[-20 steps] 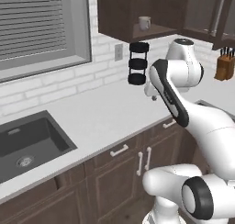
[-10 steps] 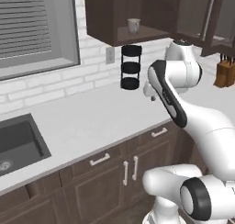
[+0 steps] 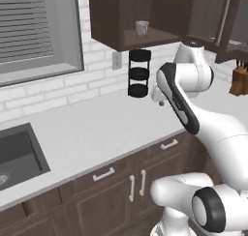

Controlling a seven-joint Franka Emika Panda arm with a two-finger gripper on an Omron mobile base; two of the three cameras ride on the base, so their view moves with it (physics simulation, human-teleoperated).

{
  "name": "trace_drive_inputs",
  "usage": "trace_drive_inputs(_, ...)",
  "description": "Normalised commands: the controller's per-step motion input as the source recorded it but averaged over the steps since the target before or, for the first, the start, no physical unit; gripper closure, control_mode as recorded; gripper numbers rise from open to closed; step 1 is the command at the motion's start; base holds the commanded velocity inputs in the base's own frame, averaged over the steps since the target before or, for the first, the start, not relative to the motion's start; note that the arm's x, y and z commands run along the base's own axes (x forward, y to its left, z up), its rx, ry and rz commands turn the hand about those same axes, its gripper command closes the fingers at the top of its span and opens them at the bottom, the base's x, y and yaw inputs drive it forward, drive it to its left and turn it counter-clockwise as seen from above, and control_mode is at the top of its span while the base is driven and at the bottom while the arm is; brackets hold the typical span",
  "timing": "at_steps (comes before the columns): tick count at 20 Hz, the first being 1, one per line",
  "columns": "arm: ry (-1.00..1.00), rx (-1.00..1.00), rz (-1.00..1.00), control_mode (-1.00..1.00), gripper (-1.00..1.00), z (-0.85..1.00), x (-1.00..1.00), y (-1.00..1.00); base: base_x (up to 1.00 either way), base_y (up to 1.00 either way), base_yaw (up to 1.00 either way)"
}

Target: Gather all objects into one cabinet and sort the glasses and bowls to opposite sides.

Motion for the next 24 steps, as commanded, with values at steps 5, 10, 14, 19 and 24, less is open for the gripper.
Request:
trace_drive_inputs(5,0.0,0.0,0.0,1.0,-1.0,0.0,0.0,0.0,1.0,0.0,0.0)
trace_drive_inputs(10,0.0,0.0,0.0,1.0,-1.0,0.0,0.0,0.0,0.53,-0.02,0.0)
trace_drive_inputs(14,0.0,0.0,0.0,1.0,-1.0,0.0,0.0,0.0,0.08,-0.22,0.0)
trace_drive_inputs(19,0.0,0.0,0.0,1.0,-1.0,0.0,0.0,0.0,0.35,-0.79,0.0)
trace_drive_inputs(24,0.0,0.0,0.0,1.0,-1.0,0.0,0.0,0.0,0.03,-0.07,0.0)
